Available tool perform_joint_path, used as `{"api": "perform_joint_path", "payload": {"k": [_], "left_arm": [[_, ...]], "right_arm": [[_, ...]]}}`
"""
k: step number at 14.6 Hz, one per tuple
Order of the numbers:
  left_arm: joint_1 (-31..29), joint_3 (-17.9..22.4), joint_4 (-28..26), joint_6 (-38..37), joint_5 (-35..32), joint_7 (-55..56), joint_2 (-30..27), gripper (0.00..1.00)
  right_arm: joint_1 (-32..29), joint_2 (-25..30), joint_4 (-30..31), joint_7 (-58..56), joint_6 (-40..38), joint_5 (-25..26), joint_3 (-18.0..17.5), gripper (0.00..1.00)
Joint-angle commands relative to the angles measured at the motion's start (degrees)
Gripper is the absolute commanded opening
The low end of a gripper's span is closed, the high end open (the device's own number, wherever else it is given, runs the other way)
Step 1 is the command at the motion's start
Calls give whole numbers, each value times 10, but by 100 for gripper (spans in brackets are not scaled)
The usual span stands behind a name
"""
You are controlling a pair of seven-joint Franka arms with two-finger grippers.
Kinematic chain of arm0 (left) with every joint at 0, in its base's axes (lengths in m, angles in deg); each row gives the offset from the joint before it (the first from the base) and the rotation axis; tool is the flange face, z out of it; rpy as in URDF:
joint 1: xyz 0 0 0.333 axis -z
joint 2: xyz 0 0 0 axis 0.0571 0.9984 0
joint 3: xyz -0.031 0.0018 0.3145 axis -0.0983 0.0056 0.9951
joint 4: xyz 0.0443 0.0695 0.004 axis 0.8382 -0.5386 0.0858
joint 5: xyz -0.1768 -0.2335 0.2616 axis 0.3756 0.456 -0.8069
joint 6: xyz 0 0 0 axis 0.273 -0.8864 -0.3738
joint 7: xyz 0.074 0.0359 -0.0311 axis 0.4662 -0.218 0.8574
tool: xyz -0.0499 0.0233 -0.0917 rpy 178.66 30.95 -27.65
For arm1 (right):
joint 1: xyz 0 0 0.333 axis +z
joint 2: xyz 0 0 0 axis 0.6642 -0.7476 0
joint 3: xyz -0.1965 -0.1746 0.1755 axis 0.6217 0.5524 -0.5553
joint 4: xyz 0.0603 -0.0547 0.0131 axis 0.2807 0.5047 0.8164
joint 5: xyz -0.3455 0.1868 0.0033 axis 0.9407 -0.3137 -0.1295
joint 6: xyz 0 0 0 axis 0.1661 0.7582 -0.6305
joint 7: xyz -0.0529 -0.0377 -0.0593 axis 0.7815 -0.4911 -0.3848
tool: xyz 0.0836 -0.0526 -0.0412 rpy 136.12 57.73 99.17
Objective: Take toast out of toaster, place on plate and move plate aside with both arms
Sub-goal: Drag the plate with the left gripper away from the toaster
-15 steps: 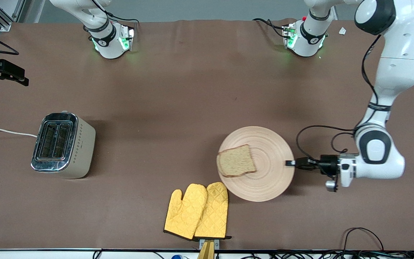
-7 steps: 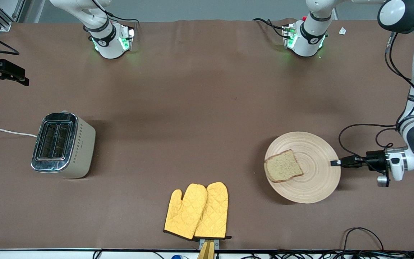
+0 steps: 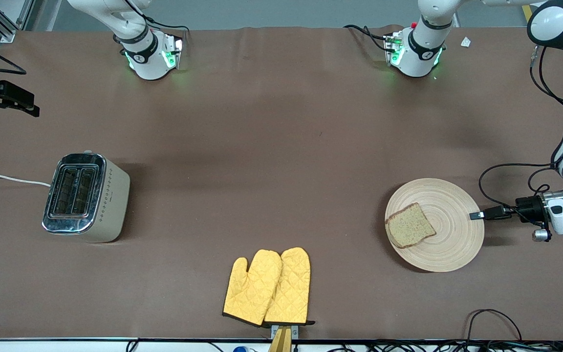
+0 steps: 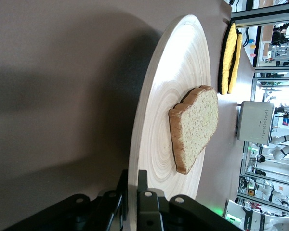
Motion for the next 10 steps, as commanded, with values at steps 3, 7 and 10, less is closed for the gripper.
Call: {"api": "perform_joint_path", "payload": {"k": [3, 7, 10], "left_arm": [[-7, -7, 6, -20, -1, -5, 9, 15], [-2, -8, 9, -15, -32, -6, 7, 57], [-2, -7, 28, -13, -55, -18, 3, 100]], "right_arm": [[2, 9, 8, -3, -1, 6, -1, 100], [2, 9, 8, -3, 1, 6, -1, 100], [2, 9, 9, -3, -2, 6, -1, 100]]}}
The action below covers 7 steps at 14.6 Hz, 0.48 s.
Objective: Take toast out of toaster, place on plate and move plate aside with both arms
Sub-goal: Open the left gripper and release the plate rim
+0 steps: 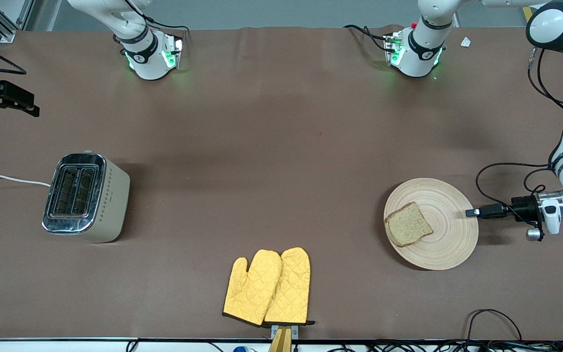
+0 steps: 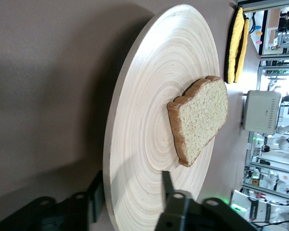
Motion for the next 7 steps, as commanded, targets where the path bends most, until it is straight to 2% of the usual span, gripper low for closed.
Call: {"api": "perform_joint_path", "payload": {"k": [1, 4, 7], "left_arm": [[-3, -6, 35, -6, -45, -4, -4, 100], [-2, -6, 75, -6, -110, 13, -14, 100], [16, -11, 87, -6, -172, 57, -44, 100]], "right_arm": [[2, 9, 9, -3, -1, 6, -1, 100], [2, 9, 8, -3, -1, 2, -1, 100], [2, 8, 8, -3, 2, 1, -1, 100]]}}
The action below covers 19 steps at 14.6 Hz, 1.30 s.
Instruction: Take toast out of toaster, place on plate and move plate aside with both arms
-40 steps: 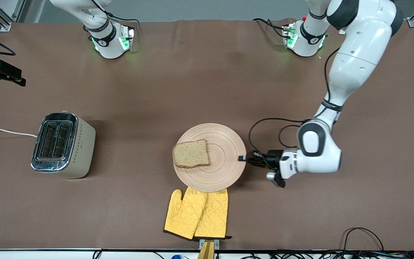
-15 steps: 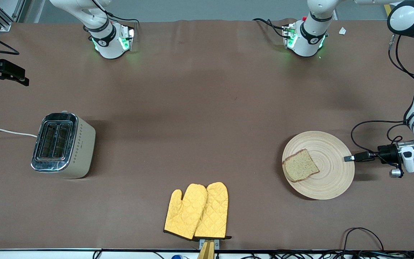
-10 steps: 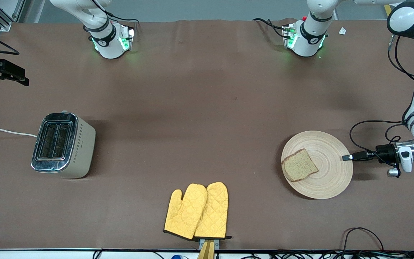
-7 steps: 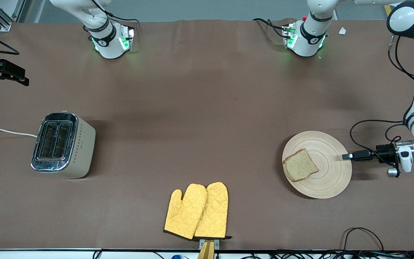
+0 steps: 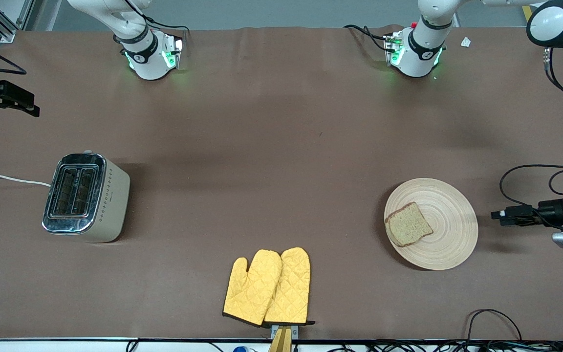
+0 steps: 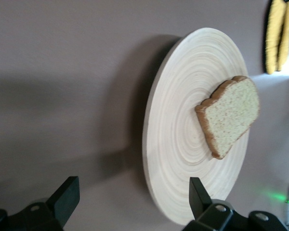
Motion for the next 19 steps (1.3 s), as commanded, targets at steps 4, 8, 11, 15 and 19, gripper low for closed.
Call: {"api": "perform_joint_path", "payload": {"k": [4, 8, 11, 15, 19], "left_arm": [[55, -1, 4, -8, -100, 110, -96, 100], [103, -4, 1, -12, -158, 253, -162, 100], [142, -5, -4, -13, -196, 322, -190, 100], [199, -5, -11, -63, -210, 436, -234, 100], [248, -6, -12, -115, -227, 490, -292, 100]], "right_arm": [[2, 8, 8, -3, 1, -1, 0, 100], [1, 8, 8, -4, 3, -3, 0, 100], [2, 8, 8, -4, 1, -3, 0, 100], [1, 8, 9, -4, 1, -3, 0, 100], [0, 8, 9, -5, 0, -3, 0, 100]]}}
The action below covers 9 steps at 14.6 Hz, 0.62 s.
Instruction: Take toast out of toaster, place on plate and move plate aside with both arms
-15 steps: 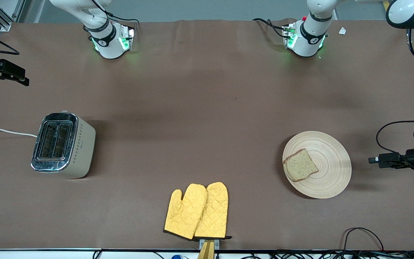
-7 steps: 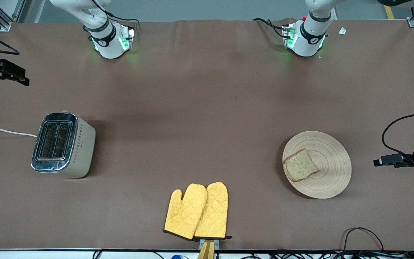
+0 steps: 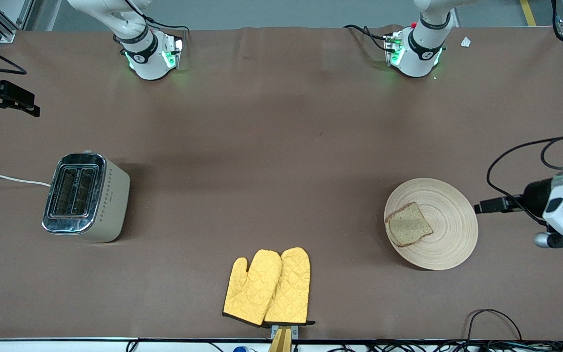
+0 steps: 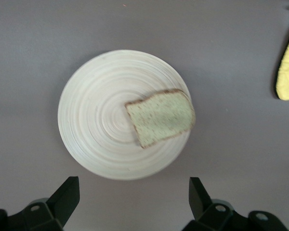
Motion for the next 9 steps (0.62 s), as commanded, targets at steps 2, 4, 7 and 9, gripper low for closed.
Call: {"api": "perform_joint_path", "payload": {"k": [2, 4, 7, 9], "left_arm": [[11, -10, -27, -39, -20, 15, -71, 100], [11, -12, -39, -50, -20, 11, -107, 100], [11, -13, -42, -92, -19, 31, -157, 100], [8, -13, -41, -110, -20, 32, -175, 100]], "right_arm": [[1, 8, 9, -5, 0, -2, 0, 100], [0, 8, 10, -5, -1, -2, 1, 100], [0, 8, 10, -5, -3, -2, 0, 100], [0, 8, 10, -5, -2, -2, 0, 100]]}}
